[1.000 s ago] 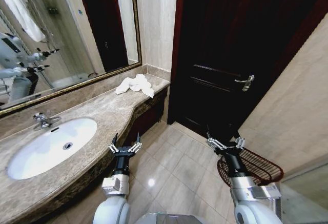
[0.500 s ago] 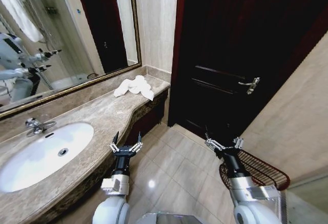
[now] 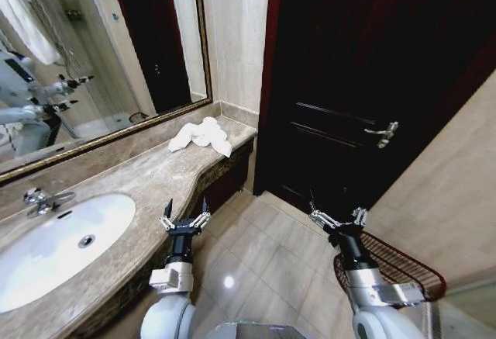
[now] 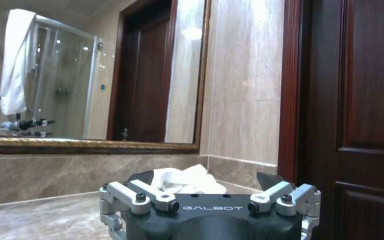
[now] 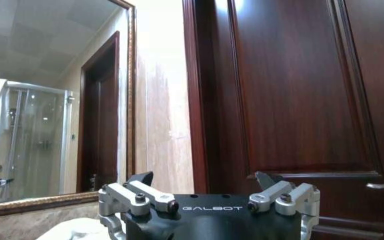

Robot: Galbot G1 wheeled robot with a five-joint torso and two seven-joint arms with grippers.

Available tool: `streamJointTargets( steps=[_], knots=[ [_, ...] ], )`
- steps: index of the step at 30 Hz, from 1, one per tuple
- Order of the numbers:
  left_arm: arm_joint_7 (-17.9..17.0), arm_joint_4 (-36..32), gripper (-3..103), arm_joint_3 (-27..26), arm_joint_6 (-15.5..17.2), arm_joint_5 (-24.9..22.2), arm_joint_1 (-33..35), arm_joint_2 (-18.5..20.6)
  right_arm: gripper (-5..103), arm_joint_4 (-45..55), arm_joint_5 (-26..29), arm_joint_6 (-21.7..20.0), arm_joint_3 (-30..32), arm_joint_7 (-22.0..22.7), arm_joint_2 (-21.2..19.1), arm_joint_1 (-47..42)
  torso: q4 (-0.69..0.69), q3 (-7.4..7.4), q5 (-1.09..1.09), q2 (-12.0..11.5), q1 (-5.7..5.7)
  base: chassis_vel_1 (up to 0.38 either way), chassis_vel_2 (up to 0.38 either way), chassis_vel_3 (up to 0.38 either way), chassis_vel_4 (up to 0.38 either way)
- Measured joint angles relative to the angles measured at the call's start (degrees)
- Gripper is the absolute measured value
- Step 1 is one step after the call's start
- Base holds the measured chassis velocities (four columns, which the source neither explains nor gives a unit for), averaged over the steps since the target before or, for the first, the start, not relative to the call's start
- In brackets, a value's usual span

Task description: Discard the used towel into the hamper.

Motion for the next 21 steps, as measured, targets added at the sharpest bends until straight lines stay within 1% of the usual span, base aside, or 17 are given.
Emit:
streamJointTargets(
  steps=[5, 8, 14, 17, 18, 19, 21],
  knots=[
    [0.21, 0.19, 100, -0.12, 0.03, 0.00, -0.28, 0.00, 100, -0.13, 0.06, -0.01, 0.02, -0.09, 0.00, 0.07, 0.01, 0.00, 0.00, 0.01, 0.00, -0.133, 0.128, 0.137, -0.128],
    [0.18, 0.52, 100, -0.12, -0.51, -0.10, -0.27, 0.00, 100, -0.32, 0.17, -0.01, 0.08, -0.19, 0.00, 0.10, 0.00, 0.00, 0.00, 0.01, -0.01, -0.156, 0.128, 0.147, -0.119],
    [0.10, 0.80, 100, -0.22, -0.36, -0.39, -0.62, 0.00, 100, -0.56, 0.48, 0.00, 0.19, -0.25, 0.00, 0.27, 0.00, 0.00, 0.00, 0.01, -0.01, -0.170, 0.192, 0.171, -0.160],
    [0.23, 0.81, 100, -0.18, 0.01, -0.43, -0.91, 0.00, 100, -0.64, 0.47, 0.00, 0.10, -0.26, 0.00, 0.34, 0.01, 0.00, 0.02, 0.01, 0.00, -0.202, 0.200, 0.206, -0.211],
    [0.23, 0.90, 100, -0.17, 0.12, -0.43, -0.98, 0.01, 100, -0.68, 0.46, 0.00, 0.07, -0.28, 0.00, 0.34, 0.00, 0.00, -0.03, 0.01, 0.00, -0.227, 0.226, 0.206, -0.239],
    [0.23, 0.90, 100, -0.17, 0.12, -0.43, -0.98, 0.01, 100, -0.68, 0.46, 0.00, 0.07, -0.28, 0.00, 0.34, 0.00, 0.00, -0.03, 0.01, 0.00, -0.227, 0.226, 0.206, -0.239],
    [0.20, 1.09, 100, -0.21, 0.31, -0.45, -1.07, 0.00, 100, -0.80, 0.44, -0.01, 0.06, -0.27, 0.00, 0.36, 0.00, 0.00, 0.03, 0.01, 0.00, -0.236, 0.242, 0.235, -0.237]
  ],
)
